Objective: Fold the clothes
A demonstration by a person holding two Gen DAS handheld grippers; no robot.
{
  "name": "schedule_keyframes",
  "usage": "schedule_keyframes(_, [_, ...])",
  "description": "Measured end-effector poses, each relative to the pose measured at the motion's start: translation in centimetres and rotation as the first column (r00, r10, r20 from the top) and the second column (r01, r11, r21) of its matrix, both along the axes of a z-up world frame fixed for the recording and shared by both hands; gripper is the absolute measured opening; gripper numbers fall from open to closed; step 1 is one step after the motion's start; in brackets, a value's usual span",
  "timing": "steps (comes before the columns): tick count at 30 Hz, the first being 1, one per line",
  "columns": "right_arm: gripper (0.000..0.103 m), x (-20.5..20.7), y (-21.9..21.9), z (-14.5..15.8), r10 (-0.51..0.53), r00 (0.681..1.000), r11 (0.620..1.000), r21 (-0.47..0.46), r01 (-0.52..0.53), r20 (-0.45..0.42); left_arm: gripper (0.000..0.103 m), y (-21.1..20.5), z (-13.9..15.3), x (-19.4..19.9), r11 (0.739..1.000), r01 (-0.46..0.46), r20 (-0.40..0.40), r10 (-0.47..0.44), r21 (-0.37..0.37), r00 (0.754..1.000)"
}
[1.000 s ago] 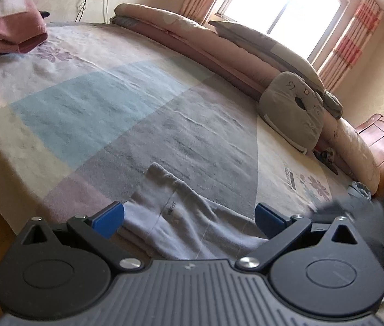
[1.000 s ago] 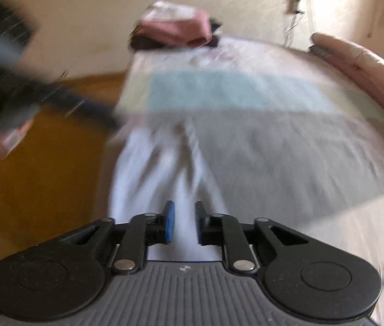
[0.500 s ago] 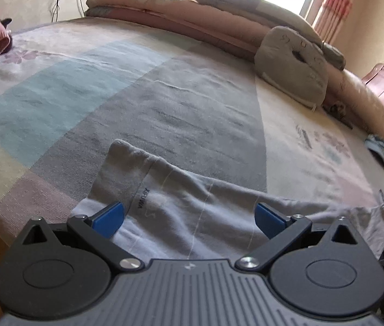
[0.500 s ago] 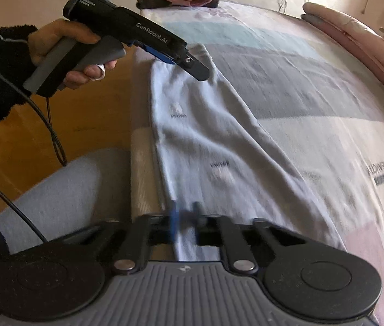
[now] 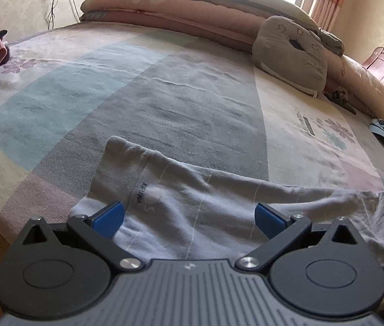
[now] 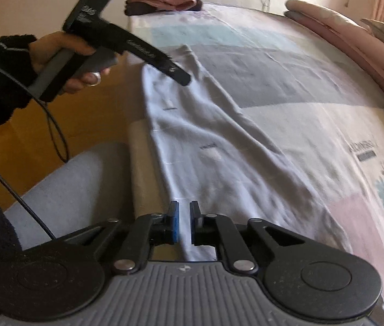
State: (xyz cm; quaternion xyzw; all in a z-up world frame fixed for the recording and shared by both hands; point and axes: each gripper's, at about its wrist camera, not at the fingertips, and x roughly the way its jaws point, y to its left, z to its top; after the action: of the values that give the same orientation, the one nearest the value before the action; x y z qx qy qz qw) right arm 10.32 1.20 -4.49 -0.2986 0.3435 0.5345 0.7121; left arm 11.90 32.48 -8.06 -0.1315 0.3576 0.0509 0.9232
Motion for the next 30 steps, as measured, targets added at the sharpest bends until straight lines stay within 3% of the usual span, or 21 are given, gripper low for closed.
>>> schedule_keyframes(13, [0.013, -0.1, 1.8, -1.5, 0.041, 0.999, 0.999, -0.014, -0.041, 0.029, 0.102, -0.6, 0.5, -0.4, 1.000, 0.002, 0.012, -0.001, -0.018, 1.000])
schedule_keyframes(14, [0.005, 0.0, 1.9, -1.6, 0.044, 0.998, 0.999, -0.019, -0.044, 0.033, 0.102, -0.7, 0.4, -0.3, 1.000, 0.008, 0.008, -0.008, -0.014, 1.000])
schedule_keyframes(17, [0.002, 0.1, 2.3, -1.8, 0.052, 0.998, 0.998, -0.033, -0.051, 0.044, 0.102, -1.0, 0.0, -0.3, 1.000, 0.015, -0.010, -0.015, -0.008, 1.000])
schedule_keyframes(23, [0.002, 0.6, 1.1, -1.4, 0.027, 0.999, 0.999, -0.042, -0.028, -0.042, 0.102, -2.3, 0.0, -0.4, 0.996, 0.056, -0.031, -0.054, 0.070, 0.998])
schedule_keyframes(30, [0.014, 4.0, 1.7, 0.9, -0.093, 0.995, 0.993, 0.077, 0.091, 0.022, 0.102, -3.1, 0.7, 0.4, 0.989, 0.100, 0.012, -0.102, 0.107, 0.995])
